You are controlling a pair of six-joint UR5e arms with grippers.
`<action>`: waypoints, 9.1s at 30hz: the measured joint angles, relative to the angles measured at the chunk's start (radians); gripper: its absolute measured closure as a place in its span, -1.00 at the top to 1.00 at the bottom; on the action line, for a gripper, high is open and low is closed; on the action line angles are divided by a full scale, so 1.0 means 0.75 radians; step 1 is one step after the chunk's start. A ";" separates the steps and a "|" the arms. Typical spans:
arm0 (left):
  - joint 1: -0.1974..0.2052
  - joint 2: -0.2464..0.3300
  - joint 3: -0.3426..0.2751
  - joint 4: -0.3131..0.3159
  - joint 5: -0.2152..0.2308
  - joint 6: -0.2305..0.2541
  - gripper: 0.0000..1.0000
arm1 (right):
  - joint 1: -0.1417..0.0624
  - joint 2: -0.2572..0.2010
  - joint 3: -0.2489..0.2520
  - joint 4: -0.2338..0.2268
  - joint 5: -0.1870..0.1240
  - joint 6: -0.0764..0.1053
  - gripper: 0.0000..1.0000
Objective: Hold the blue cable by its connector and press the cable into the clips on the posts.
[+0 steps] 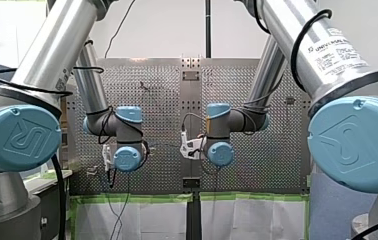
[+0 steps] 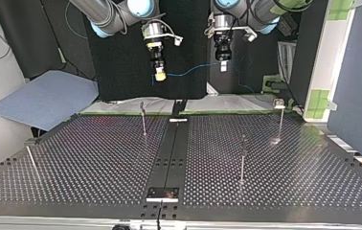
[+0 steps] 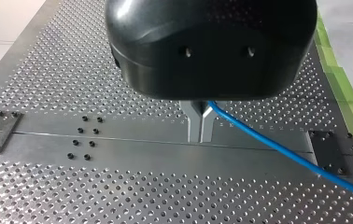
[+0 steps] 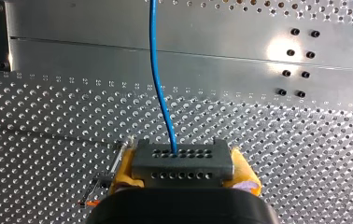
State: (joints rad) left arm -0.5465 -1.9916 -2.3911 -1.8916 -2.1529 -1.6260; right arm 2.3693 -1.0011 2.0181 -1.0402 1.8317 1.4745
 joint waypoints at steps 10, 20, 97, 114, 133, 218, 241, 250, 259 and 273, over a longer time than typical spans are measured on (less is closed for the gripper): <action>0.000 0.000 0.000 0.000 0.000 0.000 -1.00 | 0.000 0.000 0.000 0.000 0.000 0.000 -1.00; 0.000 0.000 0.000 0.000 0.000 0.000 -1.00 | 0.000 0.000 0.000 0.000 0.000 0.000 -1.00; 0.000 0.000 0.000 0.000 0.000 0.000 -1.00 | 0.000 0.000 0.000 0.000 0.000 0.000 -1.00; 0.000 0.000 0.000 0.000 0.000 0.000 -1.00 | 0.000 0.000 0.000 0.000 0.000 0.000 -1.00; -0.002 0.000 0.000 0.000 0.002 0.000 -1.00 | 0.000 -0.001 0.000 0.002 0.000 0.000 -1.00; 0.115 0.223 0.221 -0.502 -0.157 0.171 -1.00 | -0.002 -0.180 -0.326 0.497 -0.157 0.133 -1.00; 0.161 0.469 0.404 -0.748 -0.201 0.215 -1.00 | -0.015 -0.182 -0.480 0.613 -0.202 0.133 -1.00; 0.160 0.529 0.508 -0.852 -0.123 0.198 -1.00 | -0.020 -0.182 -0.509 0.647 -0.204 0.125 -1.00; 0.168 0.560 0.598 -0.955 -0.115 0.152 -1.00 | -0.022 -0.182 -0.548 0.676 -0.216 0.106 -1.00; 0.228 0.597 0.608 -1.114 0.022 -0.006 -1.00 | -0.037 -0.182 -0.585 0.711 -0.236 0.089 -1.00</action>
State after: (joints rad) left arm -0.3754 -1.5436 -1.9348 -2.7270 -2.1360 -1.6301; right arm 2.3412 -1.1376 1.5795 -0.5067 1.6547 1.5409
